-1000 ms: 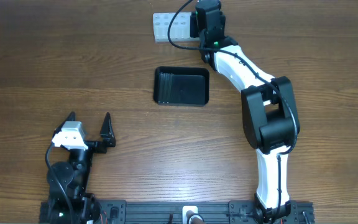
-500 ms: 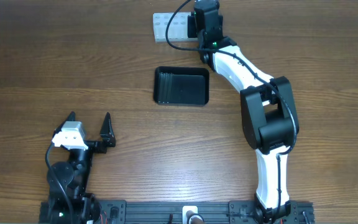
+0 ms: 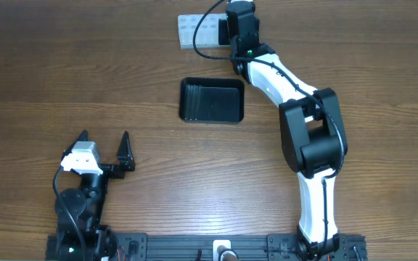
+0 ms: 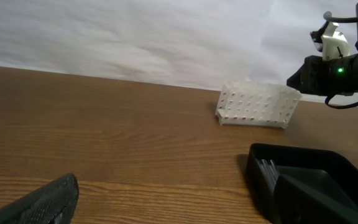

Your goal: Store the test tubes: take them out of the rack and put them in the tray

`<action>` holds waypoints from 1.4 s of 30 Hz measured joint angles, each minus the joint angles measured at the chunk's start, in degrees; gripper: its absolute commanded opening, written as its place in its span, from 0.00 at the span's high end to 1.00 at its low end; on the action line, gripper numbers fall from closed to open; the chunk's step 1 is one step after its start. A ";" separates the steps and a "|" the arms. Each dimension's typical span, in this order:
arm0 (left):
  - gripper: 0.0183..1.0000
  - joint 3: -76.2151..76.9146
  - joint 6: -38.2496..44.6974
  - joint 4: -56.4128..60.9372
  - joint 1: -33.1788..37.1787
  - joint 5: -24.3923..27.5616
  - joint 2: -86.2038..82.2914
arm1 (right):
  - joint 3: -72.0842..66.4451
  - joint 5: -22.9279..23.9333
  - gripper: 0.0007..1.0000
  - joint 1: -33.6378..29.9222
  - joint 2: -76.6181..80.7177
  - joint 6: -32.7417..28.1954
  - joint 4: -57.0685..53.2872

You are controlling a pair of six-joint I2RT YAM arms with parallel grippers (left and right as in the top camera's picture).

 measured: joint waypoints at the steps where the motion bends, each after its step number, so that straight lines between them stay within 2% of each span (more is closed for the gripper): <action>1: 0.00 0.00 0.00 0.02 0.00 0.00 0.00 | 0.00 -0.02 0.95 0.00 0.00 -0.02 0.02; 10: 0.00 0.00 0.00 0.02 0.00 0.00 0.00 | -0.13 -0.04 0.95 0.04 -4.07 -0.04 -3.43; 17: 0.00 -0.02 0.00 0.04 0.00 -0.02 0.00 | -0.26 -0.61 0.96 0.07 -24.33 0.96 -10.73; 22: 0.00 -0.04 0.00 0.02 0.00 -0.02 -0.04 | 1.09 -1.36 0.96 0.31 -38.12 3.32 -24.61; 25: 0.00 -0.04 0.00 0.02 0.00 -0.02 -0.04 | 1.38 -5.18 0.96 0.44 -41.03 5.38 -34.93; 29: 0.00 -0.04 0.00 0.02 0.00 0.00 -0.04 | 0.52 -13.40 0.96 0.63 -37.33 6.84 -43.21; 35: 0.00 -0.04 0.00 0.02 0.00 0.00 -0.04 | -2.84 -22.71 0.96 0.92 -25.44 7.39 -43.98; 42: 0.00 -0.04 0.00 0.02 0.00 0.00 -0.04 | -3.54 -27.08 0.96 0.92 -16.11 7.50 -43.91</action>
